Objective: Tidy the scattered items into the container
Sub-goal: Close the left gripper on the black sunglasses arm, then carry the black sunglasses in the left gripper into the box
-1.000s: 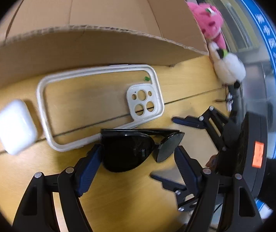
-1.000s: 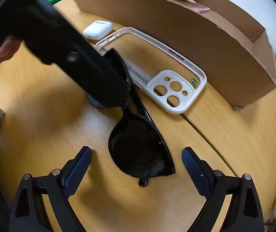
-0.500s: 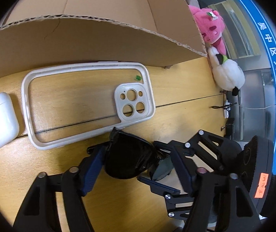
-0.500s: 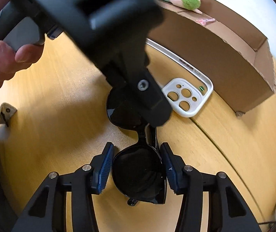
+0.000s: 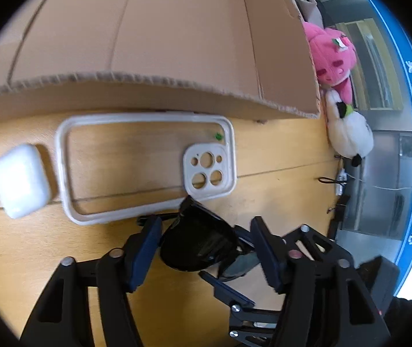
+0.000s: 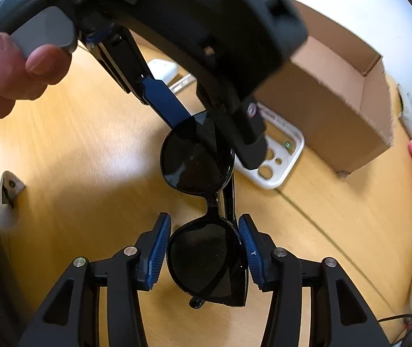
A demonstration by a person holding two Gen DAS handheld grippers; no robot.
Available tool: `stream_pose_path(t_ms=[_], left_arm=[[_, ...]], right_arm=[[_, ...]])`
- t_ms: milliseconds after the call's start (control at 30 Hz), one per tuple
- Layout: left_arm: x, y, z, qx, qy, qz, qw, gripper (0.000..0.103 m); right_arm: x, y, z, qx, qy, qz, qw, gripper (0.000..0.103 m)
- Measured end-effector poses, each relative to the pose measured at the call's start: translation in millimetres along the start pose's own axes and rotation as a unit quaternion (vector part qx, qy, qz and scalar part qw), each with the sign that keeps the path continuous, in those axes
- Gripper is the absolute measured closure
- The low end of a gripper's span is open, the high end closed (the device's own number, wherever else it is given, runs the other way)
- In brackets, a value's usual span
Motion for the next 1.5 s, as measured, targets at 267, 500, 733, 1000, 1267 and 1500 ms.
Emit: stream_pose_path(t_ms=[267,500,733,1000,1267,1500], left_arm=[[14.3,-45.5,-16.9,-0.004,0.0,-0.025,0.9997,0.051],[47.3,-103.6,-35.4,0.006,0.024,-0.066,0.9975,0.055],[93.3,-162.0,-54.0,0.014,0.06,-0.105,0.9926,0.056],[183.9,-217.6,-72.4,0.033,0.107,-0.113,0.9872,0.064],[282.0,-223.3,-64.4,0.06,0.141,-0.083,0.9847,0.073],[323.5,-182.8,-37.5,0.067,0.138,-0.05,0.987,0.075]], right_arm=[[37.3,-30.8,-12.1,-0.03,-0.005,-0.038,0.999,0.065],[92.0,-48.1,-17.4,-0.06,0.01,-0.071,0.996,0.07],[125.1,-89.9,0.1,-0.074,0.036,-0.105,0.991,0.07],[207.7,-128.8,-39.0,-0.049,0.108,-0.129,0.984,0.07],[278.2,-123.1,-83.5,0.006,0.195,-0.132,0.972,0.071],[294.7,-80.8,-111.0,0.043,0.266,-0.109,0.957,0.071]])
Point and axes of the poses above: each gripper's, at about its wrist camera, not at the fingertips, and y roughly the way its jaws point, z to its left, x to its top, the point moved 6 cm from there along y, roughly the way its jaws point, and after that the axes turned 13 degrees about y, right-handed, at the moved point
